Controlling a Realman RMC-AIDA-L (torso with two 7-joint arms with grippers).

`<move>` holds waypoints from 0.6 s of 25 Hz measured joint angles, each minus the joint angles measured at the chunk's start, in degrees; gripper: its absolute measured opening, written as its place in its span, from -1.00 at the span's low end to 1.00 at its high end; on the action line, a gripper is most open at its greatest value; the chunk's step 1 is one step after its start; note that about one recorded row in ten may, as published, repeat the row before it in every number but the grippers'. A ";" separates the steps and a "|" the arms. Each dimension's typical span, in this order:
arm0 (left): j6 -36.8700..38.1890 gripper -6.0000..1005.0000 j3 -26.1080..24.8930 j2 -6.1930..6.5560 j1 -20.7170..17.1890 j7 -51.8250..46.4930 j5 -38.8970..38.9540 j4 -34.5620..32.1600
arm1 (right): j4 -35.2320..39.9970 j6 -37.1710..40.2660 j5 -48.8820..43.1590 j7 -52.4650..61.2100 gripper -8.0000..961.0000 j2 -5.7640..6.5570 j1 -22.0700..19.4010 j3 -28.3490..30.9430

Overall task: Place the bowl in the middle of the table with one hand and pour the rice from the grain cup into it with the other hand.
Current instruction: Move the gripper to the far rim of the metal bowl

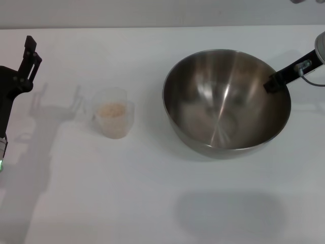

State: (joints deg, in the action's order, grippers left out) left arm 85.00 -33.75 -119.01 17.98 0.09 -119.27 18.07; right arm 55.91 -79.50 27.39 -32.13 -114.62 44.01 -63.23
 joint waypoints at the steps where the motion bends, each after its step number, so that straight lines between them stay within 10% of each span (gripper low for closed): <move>1: 0.00 0.51 0.00 0.00 0.00 0.00 0.00 0.00 | 0.29 0.00 0.00 -0.02 -0.76 -0.10 -0.11 -0.01; 15: 0.33 0.49 0.00 0.09 -0.23 -0.01 0.00 0.04 | 8.52 -1.12 0.56 -0.82 -0.94 -0.73 -1.96 0.49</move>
State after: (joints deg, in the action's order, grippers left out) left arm 85.33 -33.75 -118.91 17.75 0.08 -119.26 18.12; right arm 64.43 -80.62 27.95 -32.95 -115.35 42.05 -62.75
